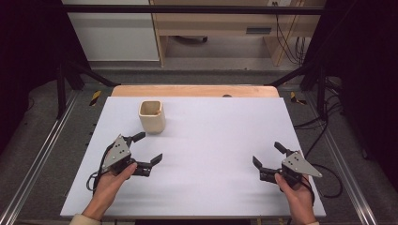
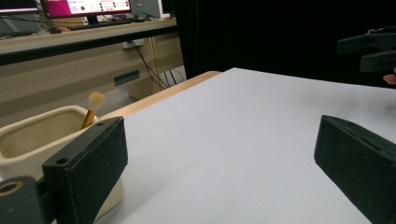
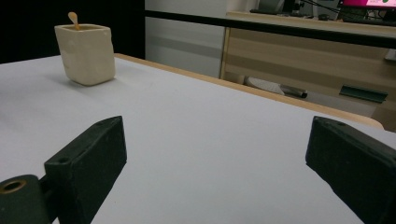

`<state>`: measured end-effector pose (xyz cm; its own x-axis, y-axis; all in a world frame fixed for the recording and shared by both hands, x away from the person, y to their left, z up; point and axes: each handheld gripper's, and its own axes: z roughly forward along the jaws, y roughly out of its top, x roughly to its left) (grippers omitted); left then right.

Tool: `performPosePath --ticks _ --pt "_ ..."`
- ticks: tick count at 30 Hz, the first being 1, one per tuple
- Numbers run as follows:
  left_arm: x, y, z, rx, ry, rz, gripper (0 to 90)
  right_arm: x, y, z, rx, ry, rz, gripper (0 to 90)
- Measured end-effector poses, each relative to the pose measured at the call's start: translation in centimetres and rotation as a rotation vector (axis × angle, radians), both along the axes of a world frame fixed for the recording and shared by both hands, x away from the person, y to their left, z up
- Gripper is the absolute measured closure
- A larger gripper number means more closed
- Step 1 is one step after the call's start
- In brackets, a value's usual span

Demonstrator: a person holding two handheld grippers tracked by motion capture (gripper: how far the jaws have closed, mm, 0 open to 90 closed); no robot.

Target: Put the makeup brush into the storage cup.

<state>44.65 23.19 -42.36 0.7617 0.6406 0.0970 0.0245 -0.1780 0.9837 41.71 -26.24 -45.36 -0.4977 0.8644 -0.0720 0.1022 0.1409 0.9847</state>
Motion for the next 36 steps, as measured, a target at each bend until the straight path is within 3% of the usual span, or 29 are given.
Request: performPosePath --ticks 36 --pt "-1.2 3.9 -2.4 0.024 -0.001 0.063 2.8 0.0 0.2 0.0 -0.005 0.001 0.015 5.5"
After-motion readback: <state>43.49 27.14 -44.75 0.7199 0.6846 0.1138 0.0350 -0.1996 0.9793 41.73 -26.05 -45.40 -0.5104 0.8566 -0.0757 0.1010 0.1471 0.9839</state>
